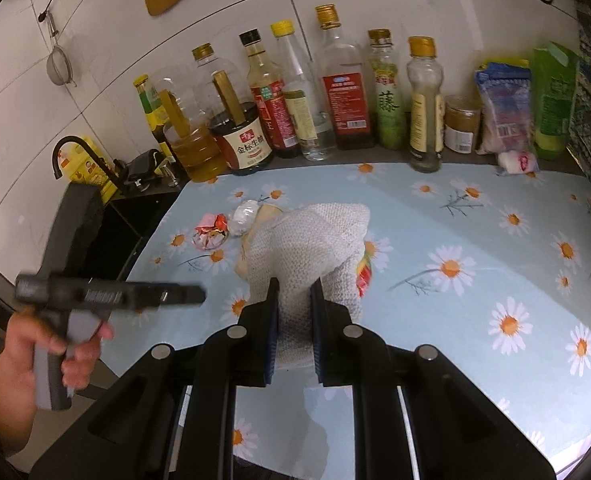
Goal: Collect trash
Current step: 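Grasp the brown paper cup with the left gripper while the right gripper holds the mesh cloth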
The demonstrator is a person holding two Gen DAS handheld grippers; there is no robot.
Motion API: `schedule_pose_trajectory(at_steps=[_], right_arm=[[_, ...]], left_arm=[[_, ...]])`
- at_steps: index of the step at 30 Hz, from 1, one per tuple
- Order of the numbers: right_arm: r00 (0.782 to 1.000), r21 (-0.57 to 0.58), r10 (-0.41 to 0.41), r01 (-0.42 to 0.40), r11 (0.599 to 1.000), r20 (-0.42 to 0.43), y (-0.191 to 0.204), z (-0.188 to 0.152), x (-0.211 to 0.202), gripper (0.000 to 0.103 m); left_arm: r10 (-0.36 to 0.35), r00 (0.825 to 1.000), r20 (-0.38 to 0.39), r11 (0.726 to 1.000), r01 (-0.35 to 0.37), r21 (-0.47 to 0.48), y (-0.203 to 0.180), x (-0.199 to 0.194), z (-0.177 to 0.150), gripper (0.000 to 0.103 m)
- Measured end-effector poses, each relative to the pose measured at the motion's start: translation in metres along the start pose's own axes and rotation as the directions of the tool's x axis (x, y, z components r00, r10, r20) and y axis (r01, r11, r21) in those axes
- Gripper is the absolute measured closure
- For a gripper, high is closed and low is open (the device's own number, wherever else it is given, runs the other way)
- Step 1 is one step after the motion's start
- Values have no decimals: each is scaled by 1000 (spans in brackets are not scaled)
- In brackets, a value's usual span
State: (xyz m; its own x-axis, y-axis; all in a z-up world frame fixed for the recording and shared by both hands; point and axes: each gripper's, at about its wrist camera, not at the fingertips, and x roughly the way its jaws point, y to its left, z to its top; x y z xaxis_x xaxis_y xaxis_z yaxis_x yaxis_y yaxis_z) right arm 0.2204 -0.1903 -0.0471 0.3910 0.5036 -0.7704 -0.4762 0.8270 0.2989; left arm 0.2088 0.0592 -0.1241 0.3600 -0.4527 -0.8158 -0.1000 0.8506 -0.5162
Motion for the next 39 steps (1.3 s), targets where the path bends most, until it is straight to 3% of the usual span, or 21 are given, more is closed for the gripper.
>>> schedule_pose_trajectory(at_steps=[10, 13, 23, 28, 39], right_arm=[[999, 12, 5, -5, 1000, -35, -1, -25, -2, 87], [999, 19, 8, -8, 1000, -38, 0, -28, -4, 87], [999, 26, 17, -16, 1000, -48, 1, -36, -7, 87], [999, 28, 20, -18, 999, -48, 2, -38, -9, 87], [998, 21, 25, -24, 999, -50, 4, -40, -8, 87]], left_arm=[[-71, 997, -36, 990, 66, -123, 3, 34, 34, 25], [-48, 998, -28, 990, 44, -133, 3, 41, 42, 25], [-65, 997, -31, 979, 58, -193, 12, 56, 53, 26], [-62, 997, -47, 982, 52, -184, 11, 63, 55, 46], [-67, 998, -15, 985, 64, -158, 11, 56, 50, 57]])
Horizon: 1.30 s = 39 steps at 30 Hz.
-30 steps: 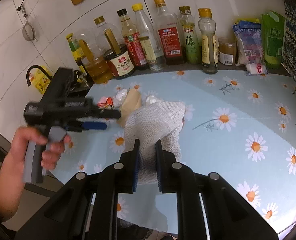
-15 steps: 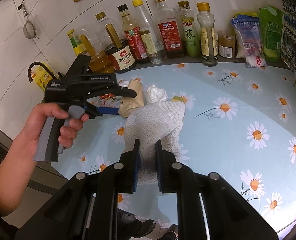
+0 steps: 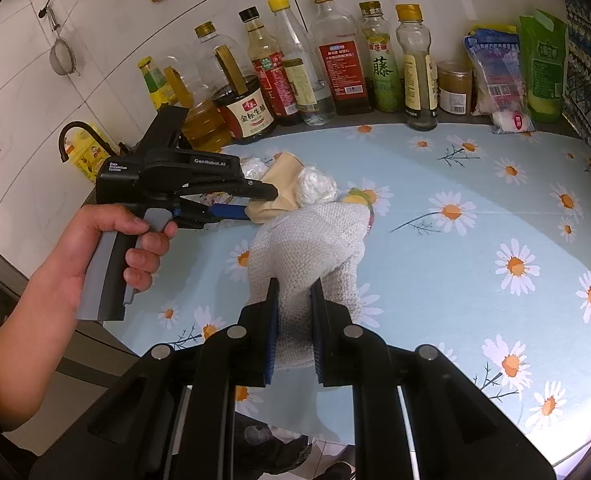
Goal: Collect trash
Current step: 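Grasp the brown paper cup with the left gripper while the right gripper holds the mesh cloth, then carry both grippers over the trash bin and release paper cup and mesh cloth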
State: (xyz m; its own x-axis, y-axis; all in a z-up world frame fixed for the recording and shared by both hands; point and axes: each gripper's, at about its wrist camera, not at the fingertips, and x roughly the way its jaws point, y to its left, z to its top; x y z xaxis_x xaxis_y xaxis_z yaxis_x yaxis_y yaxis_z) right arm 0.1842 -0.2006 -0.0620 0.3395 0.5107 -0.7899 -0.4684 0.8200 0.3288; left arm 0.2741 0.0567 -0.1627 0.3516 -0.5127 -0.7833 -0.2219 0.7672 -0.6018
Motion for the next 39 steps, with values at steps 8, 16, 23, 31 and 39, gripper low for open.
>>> schedule_pose_trajectory(at_steps=[8, 16, 23, 31, 39], right_arm=[[1000, -16, 13, -13, 1000, -2, 5, 0, 2, 87], [1000, -33, 29, -30, 999, -3, 12, -1, 2, 87], [999, -45, 53, -54, 998, -13, 20, -5, 6, 87], [994, -64, 93, -96, 993, -49, 35, -14, 19, 87], [987, -83, 135, -143, 986, -90, 54, -29, 29, 87]], left_arm=[[-2, 1000, 19, 1000, 1, 22, 1, -9, -10, 60], [-2, 999, 49, 999, 0, 47, -1, -27, -27, 60], [25, 997, 71, 997, -30, 77, 7, -49, -51, 60], [41, 995, 95, 996, -48, 69, 22, -73, -82, 60], [65, 992, 105, 994, -73, 76, 36, -93, -118, 60]])
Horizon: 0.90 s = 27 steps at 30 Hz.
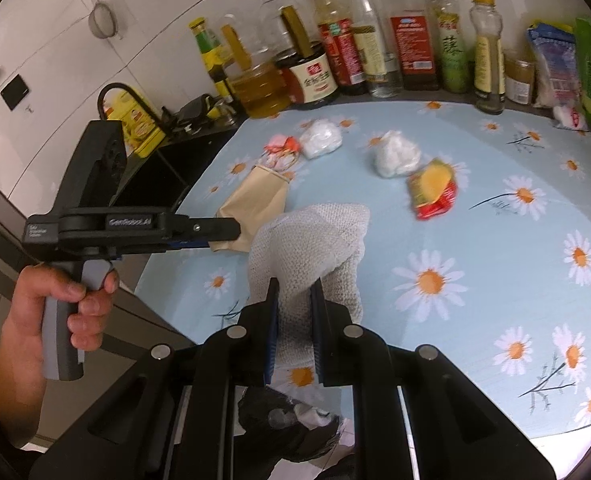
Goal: Collect trash
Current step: 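Carry both grippers over the trash bin and release paper cup and mesh cloth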
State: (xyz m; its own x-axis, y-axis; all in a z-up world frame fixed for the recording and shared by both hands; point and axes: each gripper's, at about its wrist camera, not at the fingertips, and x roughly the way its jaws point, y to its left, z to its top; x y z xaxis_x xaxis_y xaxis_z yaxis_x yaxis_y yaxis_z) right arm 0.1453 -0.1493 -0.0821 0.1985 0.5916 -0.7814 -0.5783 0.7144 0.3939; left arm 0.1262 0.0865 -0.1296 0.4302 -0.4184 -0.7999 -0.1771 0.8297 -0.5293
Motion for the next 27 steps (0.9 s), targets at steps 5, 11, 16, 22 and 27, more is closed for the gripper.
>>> schedule_pose_trajectory(at_steps=[5, 11, 16, 22, 27], right_arm=[[999, -9, 30, -31, 999, -29, 10, -10, 10, 87], [996, -28, 65, -67, 997, -55, 19, -20, 17, 87], [993, -57, 97, -101, 993, -70, 27, -27, 18, 87], [986, -66, 126, -133, 989, -105, 33, -39, 22, 87], [975, -95, 165, -180, 979, -147, 42, -54, 26, 87]], left_arm=[[8, 1000, 6, 1000, -8, -2, 6, -16, -23, 60], [11, 1000, 5, 1000, -11, -6, 13, -32, -48, 60], [-2, 1000, 7, 1000, 2, -1, 16, -45, -73, 60], [-12, 1000, 3, 1000, 12, -3, 22, -59, -103, 60], [-26, 1000, -5, 1000, 26, -11, 24, -66, -121, 60]])
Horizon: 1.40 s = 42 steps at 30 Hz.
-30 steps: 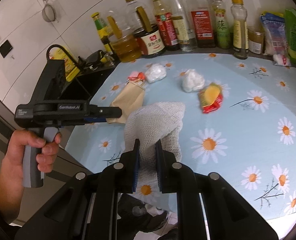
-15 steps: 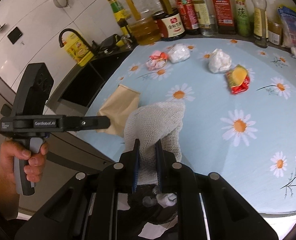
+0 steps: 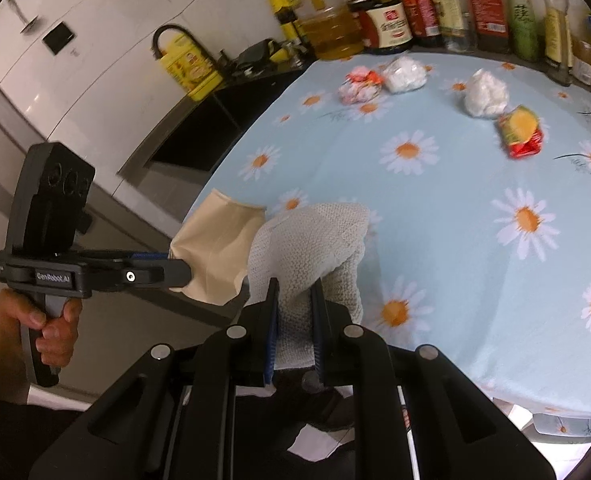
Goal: Collect trash
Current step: 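Carry both grippers over the trash bin and release paper cup and mesh cloth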
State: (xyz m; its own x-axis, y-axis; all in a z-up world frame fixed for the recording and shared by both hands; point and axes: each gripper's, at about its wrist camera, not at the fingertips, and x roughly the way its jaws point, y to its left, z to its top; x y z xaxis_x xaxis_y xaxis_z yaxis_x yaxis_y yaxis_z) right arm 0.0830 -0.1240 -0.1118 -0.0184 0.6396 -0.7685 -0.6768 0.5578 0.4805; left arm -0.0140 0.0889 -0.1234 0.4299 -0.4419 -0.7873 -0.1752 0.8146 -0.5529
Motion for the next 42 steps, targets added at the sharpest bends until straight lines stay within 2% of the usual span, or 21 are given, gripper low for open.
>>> schedule_pose_trajectory(at_steps=[11, 20, 23, 26, 29, 30, 31, 32, 33, 34, 42], right_arm=[[991, -100, 69, -81, 992, -118, 29, -29, 19, 86], [974, -143, 44, -78, 987, -223, 36, -52, 50, 86], [966, -130, 41, -77, 989, -256, 34, -59, 61, 85], [959, -111, 39, -73, 991, -282, 31, -63, 71, 84], [956, -85, 31, -59, 995, -293, 28, -65, 79, 80], [953, -72, 36, -60, 996, -300, 25, -67, 81, 71], [951, -54, 34, -53, 997, -309, 22, -67, 85, 59], [950, -30, 28, -39, 999, -311, 17, -67, 88, 56], [949, -12, 29, -35, 999, -313, 14, -68, 89, 56], [947, 7, 28, -27, 1000, -320, 10, -69, 92, 56], [955, 59, 10, 8, 998, -297, 0, -67, 85, 56]], left_arm=[[39, 996, -85, 999, -39, 7, 11, -9, -45, 60], [65, 984, -164, 997, -71, -28, 32, 11, -69, 60], [98, 977, -189, 995, -102, -8, 33, 19, -72, 59], [94, 973, -209, 995, -101, -24, 37, 27, -73, 59], [98, 968, -231, 994, -108, -32, 42, 37, -72, 59], [100, 967, -235, 993, -111, -34, 45, 40, -71, 58], [107, 965, -241, 992, -120, -38, 49, 44, -69, 53], [118, 961, -250, 990, -133, -45, 52, 47, -68, 45], [135, 956, -261, 986, -155, -55, 57, 50, -67, 32], [158, 951, -264, 982, -180, -62, 61, 52, -65, 32], [174, 942, -287, 979, -197, -54, 69, 57, -61, 32]])
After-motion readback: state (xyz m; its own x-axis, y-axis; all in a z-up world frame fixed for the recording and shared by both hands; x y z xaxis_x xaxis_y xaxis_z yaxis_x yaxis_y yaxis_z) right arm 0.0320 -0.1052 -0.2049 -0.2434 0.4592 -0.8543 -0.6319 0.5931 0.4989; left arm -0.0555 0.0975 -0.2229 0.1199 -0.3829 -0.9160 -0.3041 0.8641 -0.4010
